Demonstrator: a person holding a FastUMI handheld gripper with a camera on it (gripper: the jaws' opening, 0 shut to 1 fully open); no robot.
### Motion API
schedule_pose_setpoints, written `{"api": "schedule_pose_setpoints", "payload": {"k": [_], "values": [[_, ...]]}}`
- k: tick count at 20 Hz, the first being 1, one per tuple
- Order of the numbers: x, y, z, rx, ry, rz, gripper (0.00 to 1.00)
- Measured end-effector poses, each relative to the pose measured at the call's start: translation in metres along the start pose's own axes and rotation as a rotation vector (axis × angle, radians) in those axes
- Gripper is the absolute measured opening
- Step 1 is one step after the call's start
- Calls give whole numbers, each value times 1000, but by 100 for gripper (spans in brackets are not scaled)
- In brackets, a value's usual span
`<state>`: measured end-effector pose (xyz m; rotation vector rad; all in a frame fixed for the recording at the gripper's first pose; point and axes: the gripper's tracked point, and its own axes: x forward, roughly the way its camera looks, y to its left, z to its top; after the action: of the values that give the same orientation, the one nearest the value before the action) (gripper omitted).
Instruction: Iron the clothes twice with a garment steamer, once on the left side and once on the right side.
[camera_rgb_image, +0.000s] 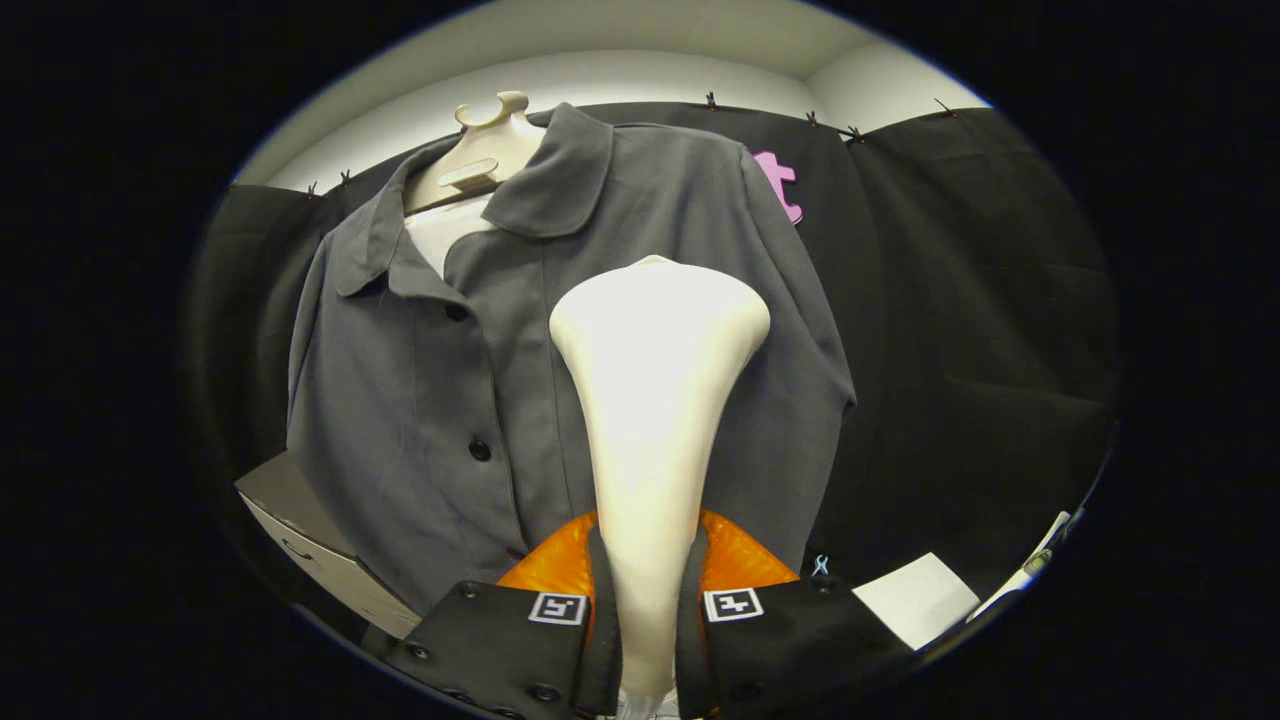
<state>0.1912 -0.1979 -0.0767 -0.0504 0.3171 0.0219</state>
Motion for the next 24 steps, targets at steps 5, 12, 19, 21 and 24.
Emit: {"api": "schedule_pose_setpoints", "payload": {"k": [5,12,19,21,24], "values": [[-3,-4,-38,8,46,4,29],[-4,-12,-92,10,116,-2,29],[-6,-14,-120,13,149,-9,29],[-7,-16,-130,15,162,-11,29],[-9,-19,-146,19,182,-13,29]]}}
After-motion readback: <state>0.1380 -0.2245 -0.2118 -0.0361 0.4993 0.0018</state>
